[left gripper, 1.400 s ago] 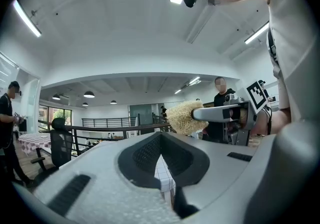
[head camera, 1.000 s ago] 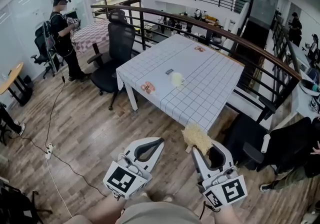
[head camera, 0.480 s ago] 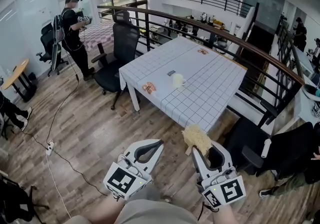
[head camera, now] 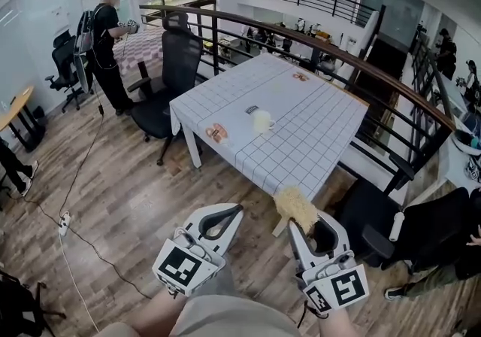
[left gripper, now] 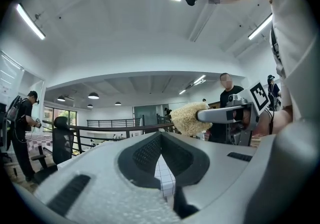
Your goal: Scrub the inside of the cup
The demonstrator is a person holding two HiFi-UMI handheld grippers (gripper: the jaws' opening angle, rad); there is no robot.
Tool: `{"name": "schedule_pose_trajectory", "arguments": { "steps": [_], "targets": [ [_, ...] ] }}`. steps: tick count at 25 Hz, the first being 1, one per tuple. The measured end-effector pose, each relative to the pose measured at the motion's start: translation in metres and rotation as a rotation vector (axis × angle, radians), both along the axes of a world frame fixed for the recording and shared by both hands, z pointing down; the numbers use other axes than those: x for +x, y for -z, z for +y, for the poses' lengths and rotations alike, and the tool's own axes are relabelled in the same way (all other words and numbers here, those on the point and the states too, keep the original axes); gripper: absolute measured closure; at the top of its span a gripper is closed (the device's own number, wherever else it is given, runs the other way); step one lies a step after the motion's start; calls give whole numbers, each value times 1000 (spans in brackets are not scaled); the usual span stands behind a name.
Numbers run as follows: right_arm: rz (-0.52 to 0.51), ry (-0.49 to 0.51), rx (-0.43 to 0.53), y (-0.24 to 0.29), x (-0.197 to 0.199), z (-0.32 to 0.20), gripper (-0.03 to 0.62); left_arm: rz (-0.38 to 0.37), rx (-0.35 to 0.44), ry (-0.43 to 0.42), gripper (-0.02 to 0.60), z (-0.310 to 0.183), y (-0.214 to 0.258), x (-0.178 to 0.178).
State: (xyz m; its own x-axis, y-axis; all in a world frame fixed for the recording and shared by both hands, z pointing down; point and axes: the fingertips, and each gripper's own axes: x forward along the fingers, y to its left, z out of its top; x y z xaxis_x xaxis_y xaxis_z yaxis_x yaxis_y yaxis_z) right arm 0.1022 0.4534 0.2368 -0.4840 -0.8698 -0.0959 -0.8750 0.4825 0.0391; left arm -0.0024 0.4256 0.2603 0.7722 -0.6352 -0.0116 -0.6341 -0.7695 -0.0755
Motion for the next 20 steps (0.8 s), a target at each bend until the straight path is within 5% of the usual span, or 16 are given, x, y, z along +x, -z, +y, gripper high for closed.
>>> {"name": "schedule_pose_trajectory", "arguments": {
  "steps": [20],
  "targets": [
    [-6, -74, -103, -20, -8, -214, 425, -18, -45, -104, 569, -223, -16, 1]
  ]
}}
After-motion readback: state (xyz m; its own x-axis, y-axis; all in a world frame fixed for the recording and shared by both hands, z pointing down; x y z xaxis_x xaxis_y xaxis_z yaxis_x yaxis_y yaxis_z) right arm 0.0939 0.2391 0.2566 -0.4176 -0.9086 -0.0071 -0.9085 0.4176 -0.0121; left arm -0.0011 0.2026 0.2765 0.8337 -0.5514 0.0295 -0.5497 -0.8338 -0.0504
